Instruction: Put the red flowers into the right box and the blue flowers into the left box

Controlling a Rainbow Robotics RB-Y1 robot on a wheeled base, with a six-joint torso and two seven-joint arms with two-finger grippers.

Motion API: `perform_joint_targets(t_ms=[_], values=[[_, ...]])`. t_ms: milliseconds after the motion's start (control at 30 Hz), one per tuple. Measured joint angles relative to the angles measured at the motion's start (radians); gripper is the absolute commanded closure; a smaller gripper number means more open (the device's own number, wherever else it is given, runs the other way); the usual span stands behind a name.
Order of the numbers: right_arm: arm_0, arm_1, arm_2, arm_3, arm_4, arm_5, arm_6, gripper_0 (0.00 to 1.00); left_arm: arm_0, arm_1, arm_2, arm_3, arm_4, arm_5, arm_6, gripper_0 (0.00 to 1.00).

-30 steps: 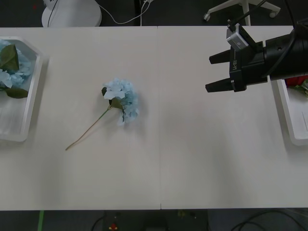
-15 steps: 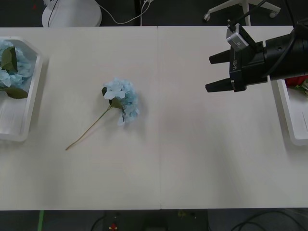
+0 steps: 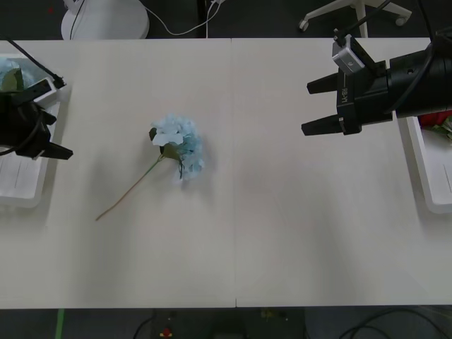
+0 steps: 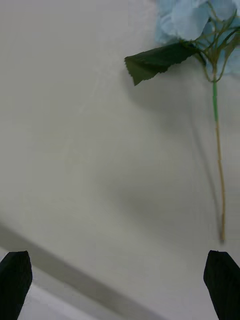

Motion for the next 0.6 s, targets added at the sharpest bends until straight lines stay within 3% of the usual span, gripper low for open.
perform_joint_targets(t_ms=[200, 600], values=[[0.000, 0.000, 0.000, 0.000, 0.000, 0.000, 0.000, 0.01, 0.000, -0.014, -0.108, -0.112, -0.011, 0.041, 0.300, 0.00], [0.000, 0.000, 0.000, 0.000, 0.000, 0.000, 0.000, 0.01, 0.000, -0.222, -0.124, -0.127, -0.324, 0.015, 0.314, 0.00]])
